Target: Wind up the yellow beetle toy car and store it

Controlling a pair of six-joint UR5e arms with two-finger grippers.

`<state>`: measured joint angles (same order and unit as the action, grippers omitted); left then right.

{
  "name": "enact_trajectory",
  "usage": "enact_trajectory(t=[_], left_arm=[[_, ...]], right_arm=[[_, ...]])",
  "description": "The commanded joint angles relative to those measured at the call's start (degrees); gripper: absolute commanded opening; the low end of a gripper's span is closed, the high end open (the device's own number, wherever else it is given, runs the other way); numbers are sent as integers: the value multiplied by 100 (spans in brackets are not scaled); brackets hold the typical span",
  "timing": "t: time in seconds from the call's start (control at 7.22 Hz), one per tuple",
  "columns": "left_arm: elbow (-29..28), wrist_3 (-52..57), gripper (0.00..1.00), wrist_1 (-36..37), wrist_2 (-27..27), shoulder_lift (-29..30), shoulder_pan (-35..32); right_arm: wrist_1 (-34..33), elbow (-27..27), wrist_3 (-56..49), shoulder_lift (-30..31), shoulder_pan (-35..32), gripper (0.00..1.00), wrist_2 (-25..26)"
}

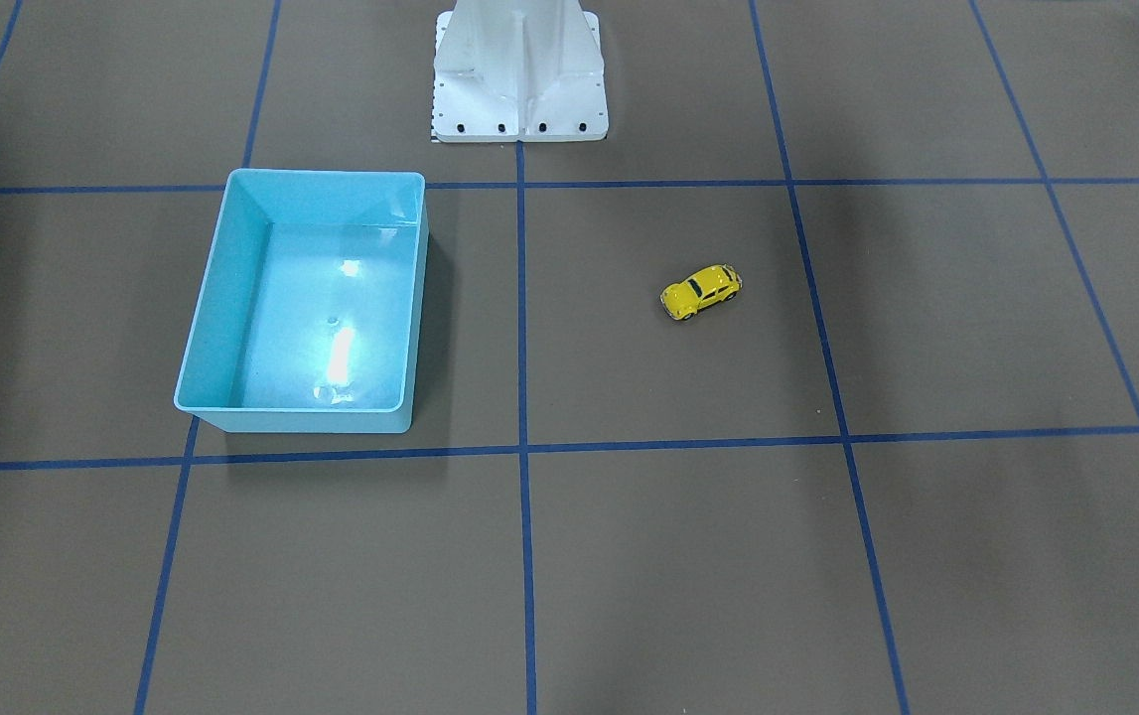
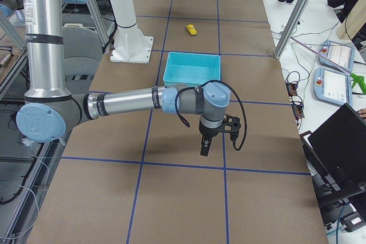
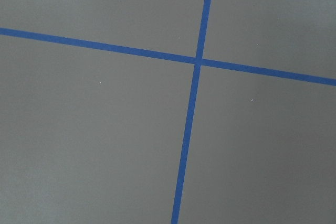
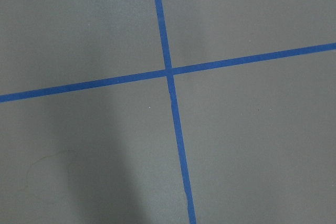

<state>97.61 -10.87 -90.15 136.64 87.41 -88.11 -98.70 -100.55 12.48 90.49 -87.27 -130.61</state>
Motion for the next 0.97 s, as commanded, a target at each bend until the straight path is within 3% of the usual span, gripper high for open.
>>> enact_trajectory(t=[0.0,0.42,0.83], left_arm=[[-32,41,100,-20,29,241,205],[258,-11,100,23,3,846,1195],[312,-12,100,349,-41,1822,2216]], right_arm=[[0,9,0,-14,0,100,0],[0,0,0,-76,0,100,0],[0,-18,0,-85,0,100,-9]])
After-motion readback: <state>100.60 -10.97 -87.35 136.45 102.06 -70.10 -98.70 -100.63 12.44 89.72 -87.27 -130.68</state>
